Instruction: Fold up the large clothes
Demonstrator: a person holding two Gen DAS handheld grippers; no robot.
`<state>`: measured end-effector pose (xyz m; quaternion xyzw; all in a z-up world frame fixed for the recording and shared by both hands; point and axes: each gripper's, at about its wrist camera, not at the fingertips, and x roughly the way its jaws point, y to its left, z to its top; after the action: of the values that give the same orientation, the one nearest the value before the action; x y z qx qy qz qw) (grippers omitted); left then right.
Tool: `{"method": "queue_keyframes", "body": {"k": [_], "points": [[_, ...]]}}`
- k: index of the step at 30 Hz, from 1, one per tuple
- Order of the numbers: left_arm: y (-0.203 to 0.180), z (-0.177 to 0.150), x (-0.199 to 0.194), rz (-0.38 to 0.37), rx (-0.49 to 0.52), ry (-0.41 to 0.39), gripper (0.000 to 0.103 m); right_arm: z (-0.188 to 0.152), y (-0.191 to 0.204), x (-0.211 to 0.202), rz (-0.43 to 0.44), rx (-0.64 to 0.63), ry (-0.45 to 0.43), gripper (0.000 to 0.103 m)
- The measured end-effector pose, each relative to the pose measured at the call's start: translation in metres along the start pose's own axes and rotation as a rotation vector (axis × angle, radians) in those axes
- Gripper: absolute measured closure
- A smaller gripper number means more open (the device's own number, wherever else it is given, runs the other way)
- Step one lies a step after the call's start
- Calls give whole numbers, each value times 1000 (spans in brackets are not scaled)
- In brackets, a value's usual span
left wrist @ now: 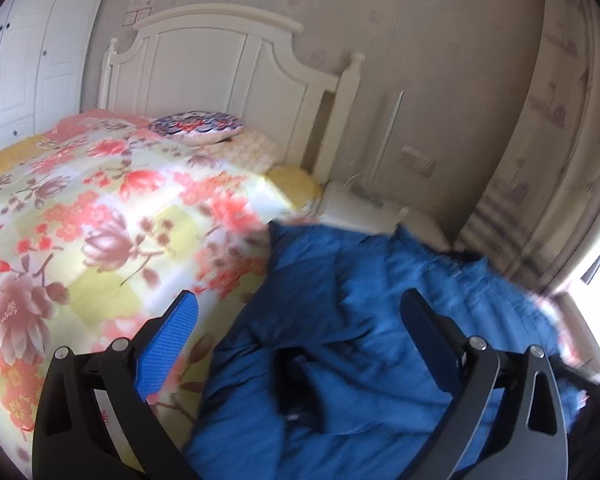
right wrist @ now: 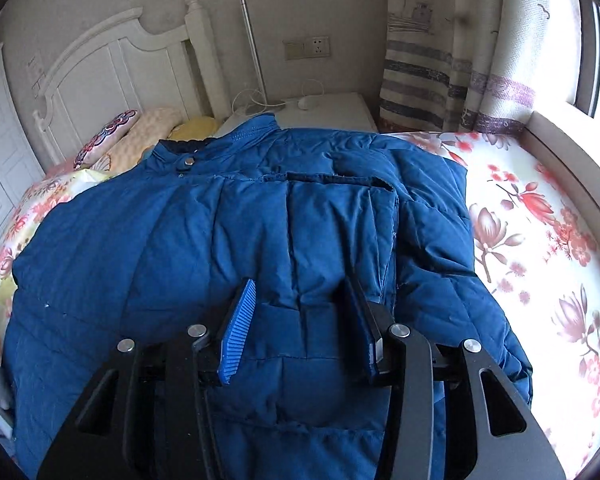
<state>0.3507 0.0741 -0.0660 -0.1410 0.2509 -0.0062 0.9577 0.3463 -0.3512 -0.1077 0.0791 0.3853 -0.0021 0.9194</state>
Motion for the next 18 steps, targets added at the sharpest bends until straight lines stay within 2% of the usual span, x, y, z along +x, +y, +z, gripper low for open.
{"method": "queue_keyframes", "body": {"k": [3,8,11,12,13,14,15,16,18], "points": [[-25,20,4,-74,10,53,3,1,5,2,-15,-13,-1,60],[-87,26,48,-58,219,160,3,-1,4,0,-12,-14,-5,60],[-119,-4,94,-13,346,310,3,0,4,0,-13,-16,-5,60],[-128,-23,116,59,421,395,2,0,4,0,-11,-16,-6,60],[-132,-36,125,89,468,405,2,0,4,0,-12,-18,-6,60],[-135,-38,123,104,481,381,2,-1,4,0,-13,-19,-6,60],[-135,-36,123,106,473,393,3,-1,4,0,-13,-18,-6,60],[-135,-29,121,86,442,413,3,-1,4,0,-11,-18,-6,59],[-139,-11,113,22,399,371,2,-1,4,0,-8,-15,-7,59]]}}
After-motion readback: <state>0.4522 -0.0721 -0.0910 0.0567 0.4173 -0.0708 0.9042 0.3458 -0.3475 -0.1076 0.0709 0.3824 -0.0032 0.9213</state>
